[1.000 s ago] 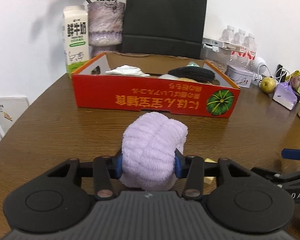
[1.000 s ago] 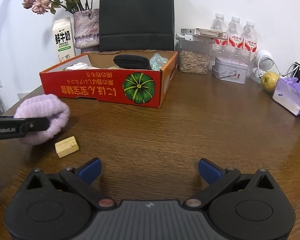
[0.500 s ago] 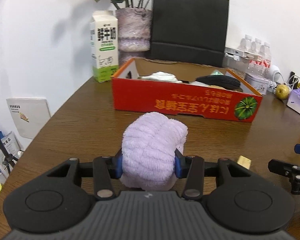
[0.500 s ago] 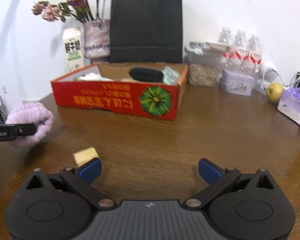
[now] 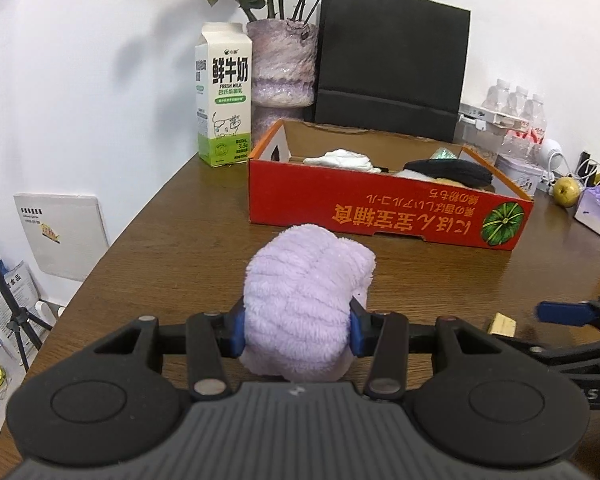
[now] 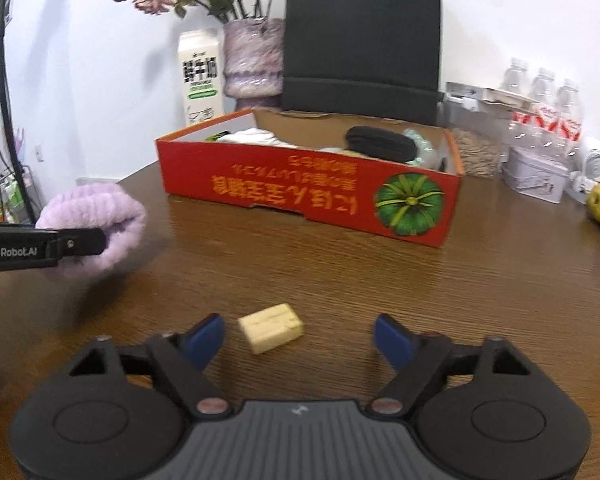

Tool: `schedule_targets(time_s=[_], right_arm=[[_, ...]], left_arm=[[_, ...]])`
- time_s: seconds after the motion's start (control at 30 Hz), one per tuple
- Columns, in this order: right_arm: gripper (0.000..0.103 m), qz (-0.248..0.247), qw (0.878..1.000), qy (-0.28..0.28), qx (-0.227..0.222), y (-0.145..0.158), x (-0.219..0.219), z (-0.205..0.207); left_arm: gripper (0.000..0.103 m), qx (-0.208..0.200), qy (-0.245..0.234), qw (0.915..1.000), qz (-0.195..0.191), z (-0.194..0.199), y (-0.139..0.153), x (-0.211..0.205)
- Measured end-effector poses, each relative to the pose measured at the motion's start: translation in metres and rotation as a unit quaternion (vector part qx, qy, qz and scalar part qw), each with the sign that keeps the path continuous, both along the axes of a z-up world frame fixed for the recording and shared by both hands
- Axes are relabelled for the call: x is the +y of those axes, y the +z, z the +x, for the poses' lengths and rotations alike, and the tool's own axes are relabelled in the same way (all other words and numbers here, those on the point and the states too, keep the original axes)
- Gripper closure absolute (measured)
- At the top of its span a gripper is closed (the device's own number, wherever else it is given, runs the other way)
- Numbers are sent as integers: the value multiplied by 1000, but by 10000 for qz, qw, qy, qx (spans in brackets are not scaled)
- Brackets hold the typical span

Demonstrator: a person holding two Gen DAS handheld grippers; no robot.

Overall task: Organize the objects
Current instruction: 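Grasp the lilac towel with the left tool while the right tool grasps the yellow block, then lift and carry the lilac towel and yellow block over the box with both tools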

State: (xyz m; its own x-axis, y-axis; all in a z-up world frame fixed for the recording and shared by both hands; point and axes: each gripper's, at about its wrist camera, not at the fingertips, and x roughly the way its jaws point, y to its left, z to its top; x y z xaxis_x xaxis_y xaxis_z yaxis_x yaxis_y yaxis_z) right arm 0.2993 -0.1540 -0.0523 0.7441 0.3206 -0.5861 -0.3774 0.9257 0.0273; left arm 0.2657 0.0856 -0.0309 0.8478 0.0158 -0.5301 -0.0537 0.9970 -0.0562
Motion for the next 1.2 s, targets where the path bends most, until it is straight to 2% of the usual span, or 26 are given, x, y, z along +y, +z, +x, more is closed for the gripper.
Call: schedule_targets(time_s=[0.07,0.17,0.23,0.33,0.67,0.8,0.97,1.2], right_arm=[[32,7,10000,50,27,-1,3,1],[52,-34,9999,94,86,-2,8,2],[56,-38,9999,111,83,-2,10,1],[68,-45,9998,157,68,-1,13,0],[69,-76,9995,255,-164,3,17,-10],[69,-43,9993,241,-270,6,14,-16],[69,75,9988,236,-425,15,9,-21],[69,284,9975,244,-601,33,1,-24]], left_arm=[[56,-48,-39,10000,2,-3,2,-1],[56,-80,-82,9999,-18,-5,4,-1],[56,-91,-106,9999,-27,-6,4,-2],[56,-115,-136,9998,-33,-7,5,-3],[56,-68,-163,9998,16,-6,3,-6],[56,-69,-109,9998,158,-8,2,-11],[56,-163,-127,9991,381,-12,4,-27],[56,-297,-24,9987,409,-10,13,-44]])
